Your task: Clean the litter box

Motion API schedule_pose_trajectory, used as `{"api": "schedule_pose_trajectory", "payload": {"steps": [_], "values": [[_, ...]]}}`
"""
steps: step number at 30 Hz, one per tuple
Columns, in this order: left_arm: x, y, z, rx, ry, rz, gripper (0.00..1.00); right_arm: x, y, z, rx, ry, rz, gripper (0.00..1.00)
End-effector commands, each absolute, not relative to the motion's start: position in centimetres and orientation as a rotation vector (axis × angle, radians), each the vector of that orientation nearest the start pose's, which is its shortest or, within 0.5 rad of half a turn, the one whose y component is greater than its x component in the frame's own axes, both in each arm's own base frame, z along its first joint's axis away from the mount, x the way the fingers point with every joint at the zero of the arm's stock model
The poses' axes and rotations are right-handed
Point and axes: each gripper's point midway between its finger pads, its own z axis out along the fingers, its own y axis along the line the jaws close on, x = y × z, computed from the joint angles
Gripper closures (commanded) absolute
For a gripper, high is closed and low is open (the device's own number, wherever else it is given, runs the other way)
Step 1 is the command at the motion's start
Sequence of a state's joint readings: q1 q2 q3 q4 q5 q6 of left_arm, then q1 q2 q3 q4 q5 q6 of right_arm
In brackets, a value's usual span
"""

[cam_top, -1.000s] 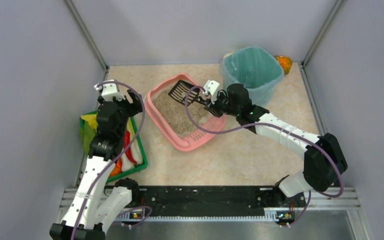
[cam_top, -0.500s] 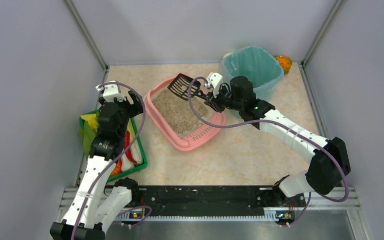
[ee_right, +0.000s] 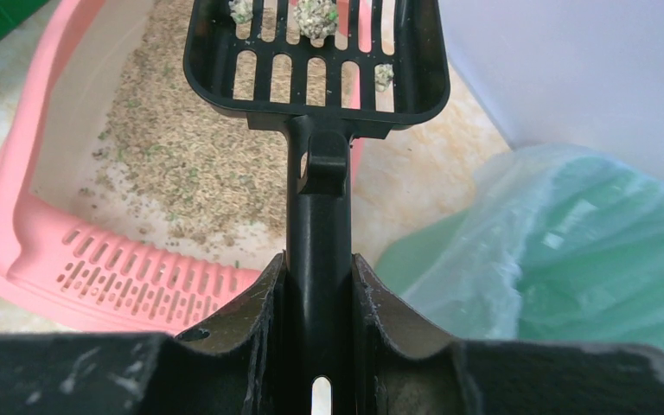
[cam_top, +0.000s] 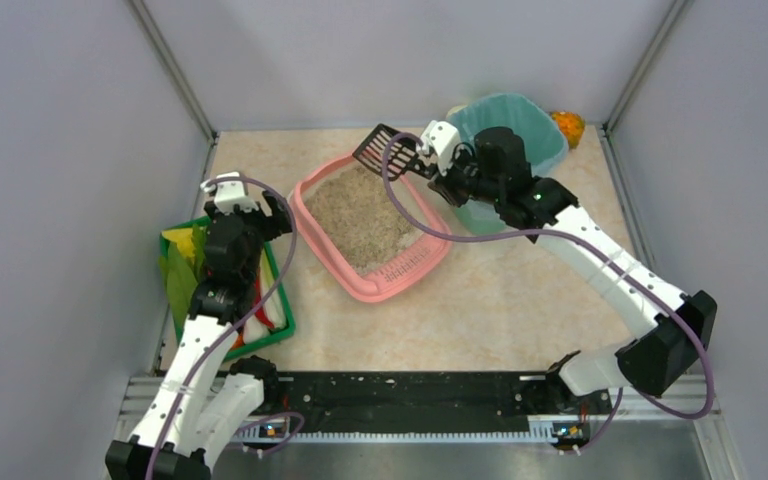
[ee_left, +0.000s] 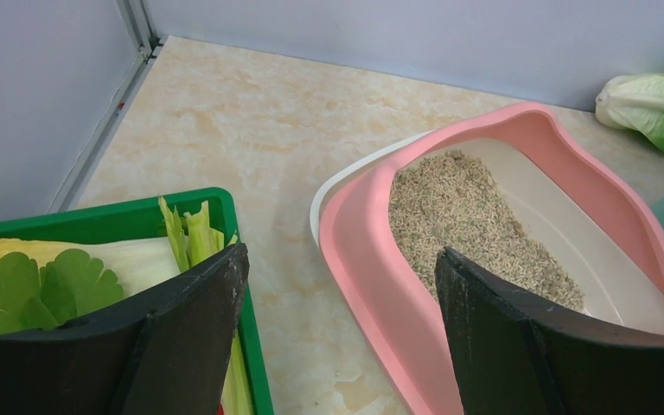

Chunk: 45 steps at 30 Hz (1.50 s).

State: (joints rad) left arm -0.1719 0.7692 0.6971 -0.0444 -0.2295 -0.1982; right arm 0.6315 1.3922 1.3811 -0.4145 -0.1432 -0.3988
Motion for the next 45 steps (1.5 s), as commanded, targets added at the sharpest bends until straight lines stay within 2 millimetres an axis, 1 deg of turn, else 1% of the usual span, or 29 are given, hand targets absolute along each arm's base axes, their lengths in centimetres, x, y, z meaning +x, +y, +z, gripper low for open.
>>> {"api": "schedule_pose_trajectory", "payload": {"steps": [1, 6, 8, 11, 14, 19, 24, 26, 29, 30, 33, 36, 39, 41, 43, 44, 45], "values": [[32.5, -2.3, 28.7, -0.193, 1.567, -0.087, 0.16, 34.5, 22.3, 33.9, -0.978, 1.681, 0.186, 1.0], [32.9, -2.7, 27.5, -0.184, 1.573, -0.089, 0.16, 34.6, 18.6, 35.5, -0.861, 1.719, 0.164, 1.0], [33.0, -2.9, 27.1, -0.182, 1.574, -0.093, 0.16, 34.6, 16.9, 35.9, -0.799, 1.741, 0.168, 1.0], [33.1, -3.2, 26.8, -0.175, 1.576, -0.095, 0.16, 34.7, 14.5, 35.8, -0.705, 1.786, 0.188, 1.0], [33.1, -3.3, 26.6, -0.17, 1.575, -0.095, 0.16, 35.0, 12.3, 35.3, -0.592, 1.843, 0.238, 1.0], [33.1, -3.6, 26.5, -0.158, 1.574, -0.096, 0.16, 35.3, 10.7, 35.1, -0.405, 1.904, 0.399, 1.0], [33.0, -3.8, 26.5, -0.148, 1.572, -0.093, 0.16, 35.8, 10.4, 35.0, -0.193, 1.945, 0.604, 1.0], [33.0, -3.9, 26.5, -0.144, 1.571, -0.092, 0.16, 36.1, 10.4, 35.3, -0.067, 1.955, 0.698, 1.0], [32.9, -4.0, 26.5, -0.138, 1.57, -0.092, 0.16, 36.3, 11.0, 35.3, 0.072, 1.979, 0.844, 1.0], [32.8, -4.0, 26.5, -0.138, 1.569, -0.09, 0.16, 36.6, 10.3, 35.2, 0.146, 1.983, 0.878, 1.0], [32.7, -3.9, 26.6, -0.137, 1.566, -0.085, 0.16, 36.7, 10.0, 34.8, 0.306, 2.002, 1.001, 1.0], [32.6, -3.9, 26.6, -0.136, 1.566, -0.084, 0.16, 36.7, 9.9, 34.5, 0.428, 1.994, 1.089, 1.0], [32.6, -4.0, 26.5, -0.134, 1.566, -0.087, 0.16, 36.5, 10.5, 34.8, 0.522, 1.948, 1.218, 1.0], [32.7, -4.1, 26.4, -0.132, 1.567, -0.089, 0.16, 36.1, 11.4, 35.4, 0.574, 1.914, 1.36, 1.0], [32.7, -4.2, 26.4, -0.13, 1.568, -0.092, 0.16, 35.8, 12.1, 36.4, 0.561, 1.868, 1.465, 1.0], [32.7, -4.2, 26.4, -0.13, 1.567, -0.09, 0.16, 35.7, 12.1, 36.8, 0.545, 1.838, 1.474, 1.0], [32.7, -4.2, 26.4, -0.13, 1.568, -0.089, 0.16, 35.9, 11.5, 36.3, 0.564, 1.84, 1.442, 1.0]]}}
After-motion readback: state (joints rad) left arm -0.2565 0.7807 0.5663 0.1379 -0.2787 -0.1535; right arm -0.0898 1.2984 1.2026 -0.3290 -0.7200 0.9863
